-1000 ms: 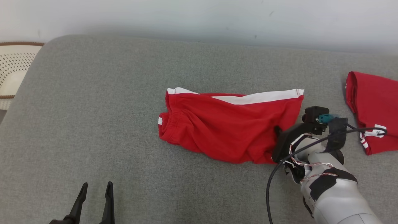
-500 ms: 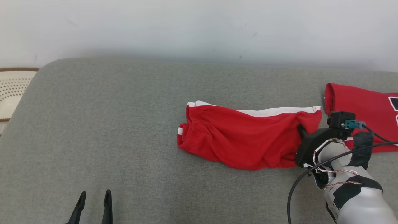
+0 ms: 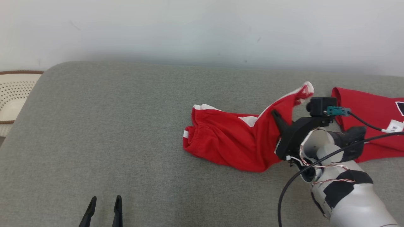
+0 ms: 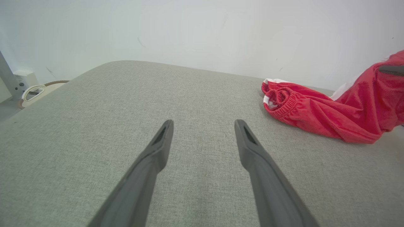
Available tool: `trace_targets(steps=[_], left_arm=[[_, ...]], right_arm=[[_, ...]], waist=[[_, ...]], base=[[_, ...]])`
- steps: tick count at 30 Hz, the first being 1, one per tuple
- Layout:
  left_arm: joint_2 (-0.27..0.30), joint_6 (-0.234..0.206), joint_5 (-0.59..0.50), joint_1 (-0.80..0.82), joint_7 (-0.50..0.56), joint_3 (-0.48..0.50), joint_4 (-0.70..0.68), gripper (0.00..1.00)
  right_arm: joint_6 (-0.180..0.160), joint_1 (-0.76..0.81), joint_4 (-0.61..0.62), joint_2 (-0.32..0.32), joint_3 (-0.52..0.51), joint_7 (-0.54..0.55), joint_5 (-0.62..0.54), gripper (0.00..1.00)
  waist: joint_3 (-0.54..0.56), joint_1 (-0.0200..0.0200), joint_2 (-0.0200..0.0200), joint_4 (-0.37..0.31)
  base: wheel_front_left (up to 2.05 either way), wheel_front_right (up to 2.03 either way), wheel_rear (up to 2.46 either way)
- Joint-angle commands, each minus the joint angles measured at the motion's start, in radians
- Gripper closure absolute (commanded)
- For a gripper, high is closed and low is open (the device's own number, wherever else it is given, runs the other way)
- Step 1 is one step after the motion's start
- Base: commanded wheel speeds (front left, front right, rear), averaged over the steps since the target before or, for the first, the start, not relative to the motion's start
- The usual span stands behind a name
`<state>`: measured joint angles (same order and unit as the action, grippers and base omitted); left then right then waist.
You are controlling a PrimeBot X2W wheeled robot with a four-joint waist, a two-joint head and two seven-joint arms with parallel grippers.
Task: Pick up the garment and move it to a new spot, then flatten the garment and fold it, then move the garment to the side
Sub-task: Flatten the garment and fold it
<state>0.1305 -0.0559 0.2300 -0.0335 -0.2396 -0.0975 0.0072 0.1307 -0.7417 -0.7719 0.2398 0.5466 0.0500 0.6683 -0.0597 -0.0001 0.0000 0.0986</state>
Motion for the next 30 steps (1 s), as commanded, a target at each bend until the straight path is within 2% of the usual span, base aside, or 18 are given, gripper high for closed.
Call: trace_targets(steps=[1,13,29,30], left_arm=[[-0.002,0.0,0.008,0.003,-0.002,-0.006,0.005,0.0],[-0.035,0.017,0.002,0.047,-0.011,-0.084,0.047,0.0],[-0.052,0.043,0.011,0.108,-0.024,-0.129,0.115,0.0],[-0.052,0.043,0.012,0.11,-0.024,-0.127,0.118,0.0]], right_arm=[[0.0,-0.008,0.013,-0.016,0.017,0.009,0.009,1.0],[0.0,-0.054,-0.042,-0.084,0.082,0.043,0.044,1.0],[0.0,-0.098,-0.237,-0.146,0.13,-0.05,0.037,1.0],[0.0,-0.103,-0.243,-0.148,0.133,-0.062,0.038,0.56]], waist=[[0.001,0.0001,0.0,0.017],[-0.01,0.0001,0.0,0.114],[-0.037,0.0001,0.0,0.194],[-0.037,0.0001,0.0,0.195]], base=[[0.0,0.0,0.0],[0.0,0.0,0.0],[0.0,0.0,0.0],[0.0,0.0,0.0]])
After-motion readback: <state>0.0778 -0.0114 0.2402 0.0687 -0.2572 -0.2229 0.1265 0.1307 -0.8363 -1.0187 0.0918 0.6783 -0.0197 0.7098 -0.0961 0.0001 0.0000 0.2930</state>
